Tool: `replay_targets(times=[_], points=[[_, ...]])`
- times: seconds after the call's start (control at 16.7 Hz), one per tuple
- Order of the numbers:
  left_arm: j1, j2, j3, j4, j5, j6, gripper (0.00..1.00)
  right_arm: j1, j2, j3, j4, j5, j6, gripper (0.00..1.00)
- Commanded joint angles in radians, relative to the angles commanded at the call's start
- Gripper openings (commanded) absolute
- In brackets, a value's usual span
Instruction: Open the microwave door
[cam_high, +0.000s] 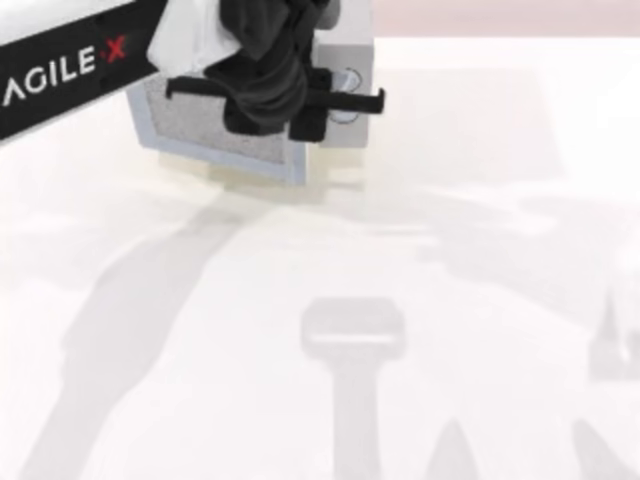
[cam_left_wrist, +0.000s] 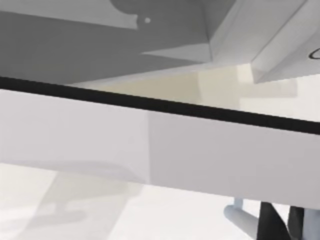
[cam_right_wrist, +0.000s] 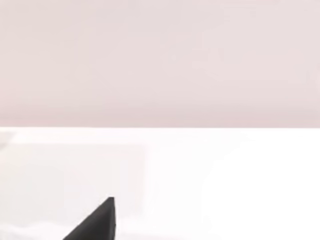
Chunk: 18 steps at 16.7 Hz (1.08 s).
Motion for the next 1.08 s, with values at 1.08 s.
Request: replay_targets(times=[1.08], points=[[0.020,-0.087,-0.123,0.053,0.060,0.111,0.00,0.000,0.000,0.000,0.000,0.000,0.000,1.00]])
